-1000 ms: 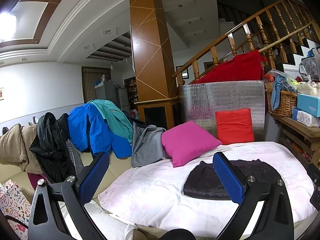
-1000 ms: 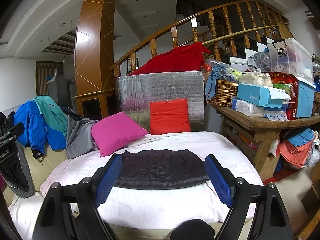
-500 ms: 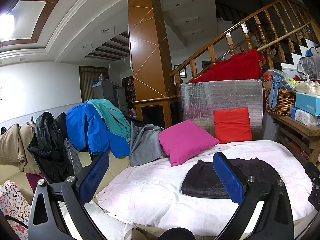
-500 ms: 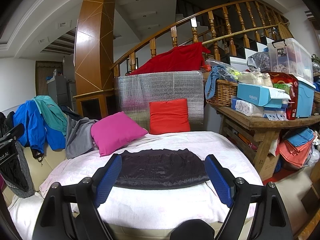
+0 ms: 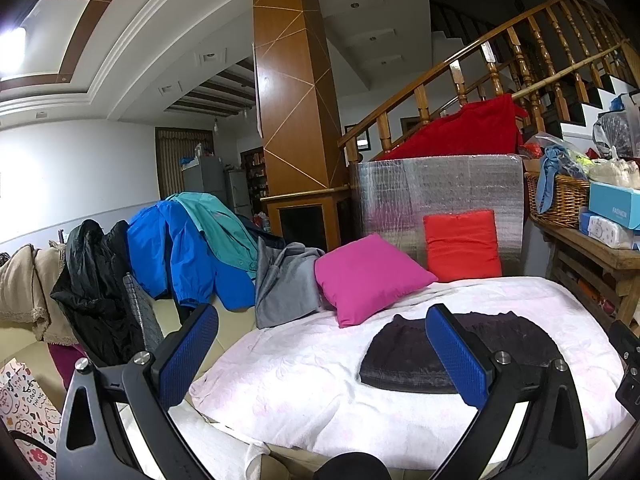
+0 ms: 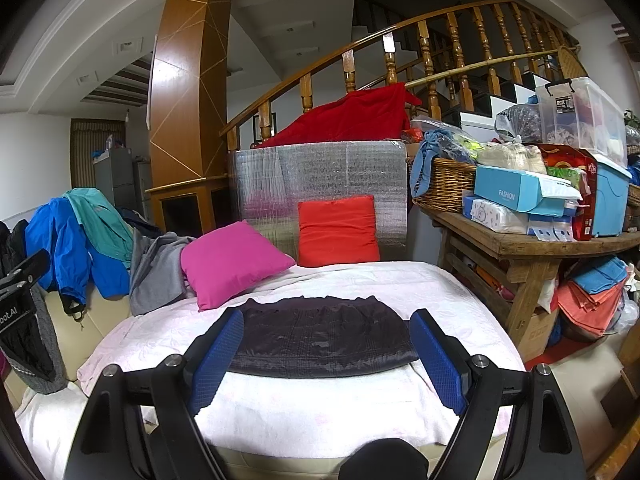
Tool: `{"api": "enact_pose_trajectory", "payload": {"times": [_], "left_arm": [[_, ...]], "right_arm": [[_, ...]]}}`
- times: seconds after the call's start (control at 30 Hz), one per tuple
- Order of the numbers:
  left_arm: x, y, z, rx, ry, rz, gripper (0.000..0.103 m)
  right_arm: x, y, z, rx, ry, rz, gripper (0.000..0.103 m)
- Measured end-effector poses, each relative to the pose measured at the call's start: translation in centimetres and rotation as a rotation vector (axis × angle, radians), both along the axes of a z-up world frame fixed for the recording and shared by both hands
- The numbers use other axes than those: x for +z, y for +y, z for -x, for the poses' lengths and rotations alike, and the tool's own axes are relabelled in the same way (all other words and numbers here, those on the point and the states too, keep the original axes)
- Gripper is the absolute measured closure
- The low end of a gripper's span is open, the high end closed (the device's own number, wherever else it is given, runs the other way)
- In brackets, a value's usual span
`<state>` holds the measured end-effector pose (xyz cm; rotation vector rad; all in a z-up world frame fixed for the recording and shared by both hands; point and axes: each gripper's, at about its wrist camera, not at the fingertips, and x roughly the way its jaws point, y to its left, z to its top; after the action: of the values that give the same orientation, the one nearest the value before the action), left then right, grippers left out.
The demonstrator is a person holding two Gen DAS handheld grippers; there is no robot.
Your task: Fold large clothes
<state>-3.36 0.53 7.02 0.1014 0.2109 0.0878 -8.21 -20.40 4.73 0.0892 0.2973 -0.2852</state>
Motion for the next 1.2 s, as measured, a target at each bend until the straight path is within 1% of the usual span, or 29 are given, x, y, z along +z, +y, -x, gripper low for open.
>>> {"api": "enact_pose_trajectory", "payload": {"times": [0.47,0.67,0.83,1.07,1.2], "left_arm": [[-0.7,-0.5,-1.7,-0.019,0.026,0.008,0.000],[-1.3,-0.4,-3.1,-0.013,0.048,0.028,0.000],[-2.2,-0.5,-5.3,-0.004,0.091,0.047,0.000],[-3.9,-1.8,-8.6,-0.006,0.154,0.031,0.000],[-5.1,-2.5,-11.3,-0.015,0.199,0.024,0.000]], "right_arm": [[-0.2,-1.6,-1.2,-0.013,0.014,0.004,0.016],[-0.1,-2.2,-2.7,-0.023,0.033,0.009,0.016],[-0.5,-2.8,-4.7,-0.028,0.057,0.012,0.016],[-1.6,-3.7,-8.3,-0.030,0.099,0.008,0.016],[-2.6,-4.6,-10.8,-0.036,0.134,-0.001,0.016]]}}
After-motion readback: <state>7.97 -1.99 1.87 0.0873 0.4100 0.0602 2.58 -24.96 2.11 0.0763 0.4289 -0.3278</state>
